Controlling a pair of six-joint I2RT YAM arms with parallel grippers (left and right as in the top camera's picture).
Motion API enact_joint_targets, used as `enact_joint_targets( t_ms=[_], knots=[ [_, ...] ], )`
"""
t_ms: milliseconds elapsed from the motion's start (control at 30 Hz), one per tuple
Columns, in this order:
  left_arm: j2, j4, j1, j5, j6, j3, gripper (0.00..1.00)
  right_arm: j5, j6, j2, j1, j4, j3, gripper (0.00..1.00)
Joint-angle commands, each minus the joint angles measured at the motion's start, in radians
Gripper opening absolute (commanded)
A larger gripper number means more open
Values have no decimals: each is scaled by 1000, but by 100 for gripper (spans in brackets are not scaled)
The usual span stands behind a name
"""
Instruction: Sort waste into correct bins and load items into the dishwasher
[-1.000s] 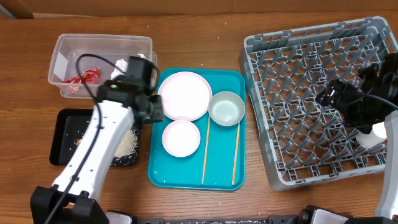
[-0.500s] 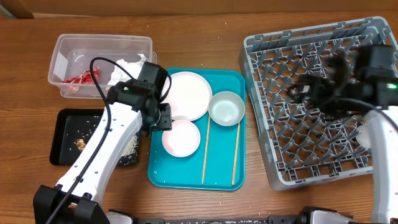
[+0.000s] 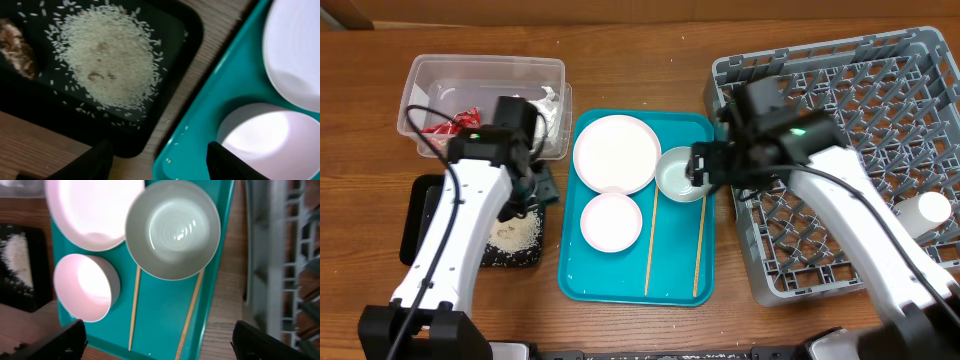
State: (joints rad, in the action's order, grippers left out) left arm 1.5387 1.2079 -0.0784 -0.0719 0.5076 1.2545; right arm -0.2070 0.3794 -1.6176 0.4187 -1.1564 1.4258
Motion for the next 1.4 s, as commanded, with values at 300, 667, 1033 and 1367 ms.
enact_joint_targets(
  t_ms=[300, 667, 1033, 1367],
  knots=[
    [-13, 3, 26, -13, 24, 11, 72, 114, 292, -261, 59, 82, 12, 87],
    [-13, 4, 26, -13, 24, 11, 73, 151, 336, -341, 59, 123, -26, 74],
    [-13, 5, 26, -12, 24, 11, 73, 152, 336, -342, 59, 96, -26, 20],
    [-13, 4, 26, -12, 24, 11, 73, 161, 335, -297, 39, 66, -24, 4]
  ],
)
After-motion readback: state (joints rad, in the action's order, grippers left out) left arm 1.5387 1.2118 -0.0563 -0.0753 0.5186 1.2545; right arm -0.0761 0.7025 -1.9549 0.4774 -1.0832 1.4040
